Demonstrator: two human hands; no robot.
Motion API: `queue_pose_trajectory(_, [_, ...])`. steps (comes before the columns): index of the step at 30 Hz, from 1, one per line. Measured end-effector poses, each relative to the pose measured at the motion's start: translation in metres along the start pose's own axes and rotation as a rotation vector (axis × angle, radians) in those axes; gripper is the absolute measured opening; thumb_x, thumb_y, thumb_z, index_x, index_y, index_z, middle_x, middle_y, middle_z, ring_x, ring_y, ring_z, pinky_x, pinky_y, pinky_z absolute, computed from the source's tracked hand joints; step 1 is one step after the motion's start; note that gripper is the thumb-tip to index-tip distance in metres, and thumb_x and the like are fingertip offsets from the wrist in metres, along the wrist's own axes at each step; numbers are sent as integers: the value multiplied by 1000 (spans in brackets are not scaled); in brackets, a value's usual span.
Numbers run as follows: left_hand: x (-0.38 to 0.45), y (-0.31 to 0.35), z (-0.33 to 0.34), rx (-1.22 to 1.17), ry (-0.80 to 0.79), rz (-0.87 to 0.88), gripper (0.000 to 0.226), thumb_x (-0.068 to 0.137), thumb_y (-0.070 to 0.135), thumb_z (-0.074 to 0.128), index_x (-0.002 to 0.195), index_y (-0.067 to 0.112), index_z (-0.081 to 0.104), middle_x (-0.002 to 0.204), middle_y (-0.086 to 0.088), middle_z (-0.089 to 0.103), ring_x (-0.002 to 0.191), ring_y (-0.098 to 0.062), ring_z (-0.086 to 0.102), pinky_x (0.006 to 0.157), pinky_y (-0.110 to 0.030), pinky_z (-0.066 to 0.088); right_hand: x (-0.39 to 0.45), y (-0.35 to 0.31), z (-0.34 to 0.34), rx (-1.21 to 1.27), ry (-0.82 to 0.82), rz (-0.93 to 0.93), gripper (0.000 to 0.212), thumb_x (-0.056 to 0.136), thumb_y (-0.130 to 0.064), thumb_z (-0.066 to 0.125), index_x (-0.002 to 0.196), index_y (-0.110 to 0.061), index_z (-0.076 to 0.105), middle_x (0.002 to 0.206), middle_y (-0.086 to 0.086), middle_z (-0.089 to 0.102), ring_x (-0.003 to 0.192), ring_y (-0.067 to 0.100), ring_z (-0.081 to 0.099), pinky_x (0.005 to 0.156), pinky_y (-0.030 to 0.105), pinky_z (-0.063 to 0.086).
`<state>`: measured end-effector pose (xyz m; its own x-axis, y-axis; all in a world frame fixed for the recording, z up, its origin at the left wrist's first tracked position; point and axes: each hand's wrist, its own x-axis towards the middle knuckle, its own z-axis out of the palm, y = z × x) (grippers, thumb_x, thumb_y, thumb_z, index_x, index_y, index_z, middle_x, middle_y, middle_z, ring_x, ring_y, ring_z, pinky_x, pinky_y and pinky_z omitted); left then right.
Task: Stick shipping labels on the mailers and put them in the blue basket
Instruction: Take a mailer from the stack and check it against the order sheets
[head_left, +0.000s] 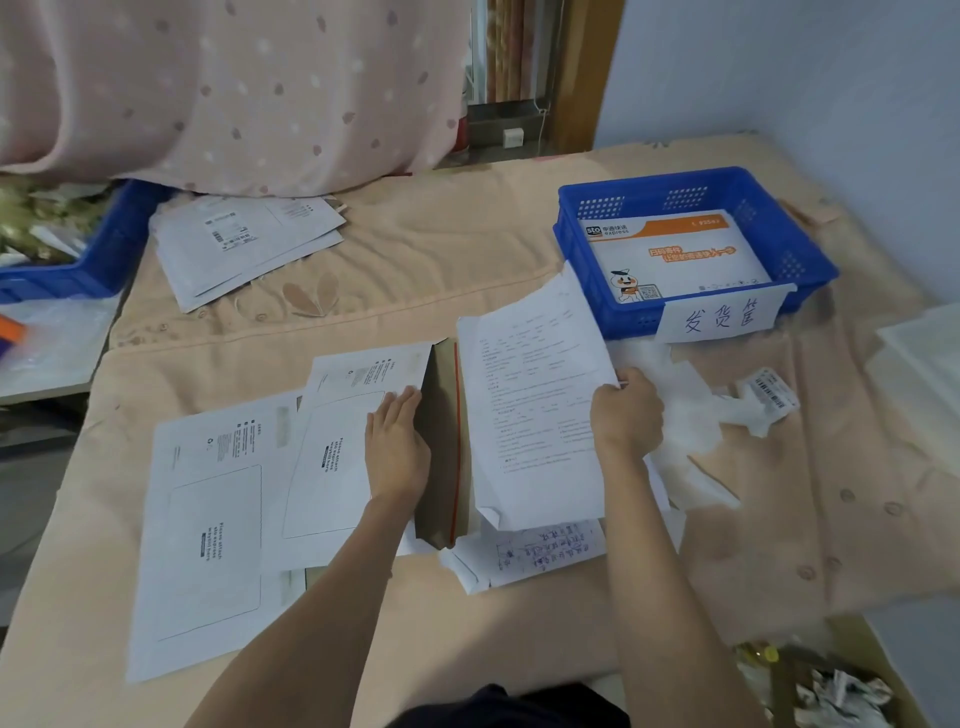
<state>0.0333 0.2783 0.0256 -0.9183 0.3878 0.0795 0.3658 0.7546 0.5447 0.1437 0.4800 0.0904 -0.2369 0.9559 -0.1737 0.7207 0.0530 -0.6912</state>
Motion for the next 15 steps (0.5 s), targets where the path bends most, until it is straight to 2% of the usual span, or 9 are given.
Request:
queue_pose_trajectory(4, [-1,5,0,-16,3,-16,53,92,-8,39,140,13,46,148,-2,42,143,-23,27,119,-42,18,-12,-3,7,-78,-95,-51,23,90,-7,45,101,-12,65,103,5,68,75,22,53,54,22,32])
queue_pose_trajectory(10, [-4,3,4,-13,-24,43,56,89,-11,37,140,11,46,148,-4,42,143,-25,27,119,-43,18,-24,-11,16,-83,-208,-28,21,85,-4,46,92,-10,65,92,4,68,70,23,55,52,21,34])
queue_pose_trajectory(15, [-7,7,4,-81,-31,65,57,89,-10,37,142,10,42,151,-4,37,144,-24,24,119,-42,18,-26,-18,23,20,-247,2,21,88,-7,48,94,-13,67,95,3,69,76,21,60,63,27,45])
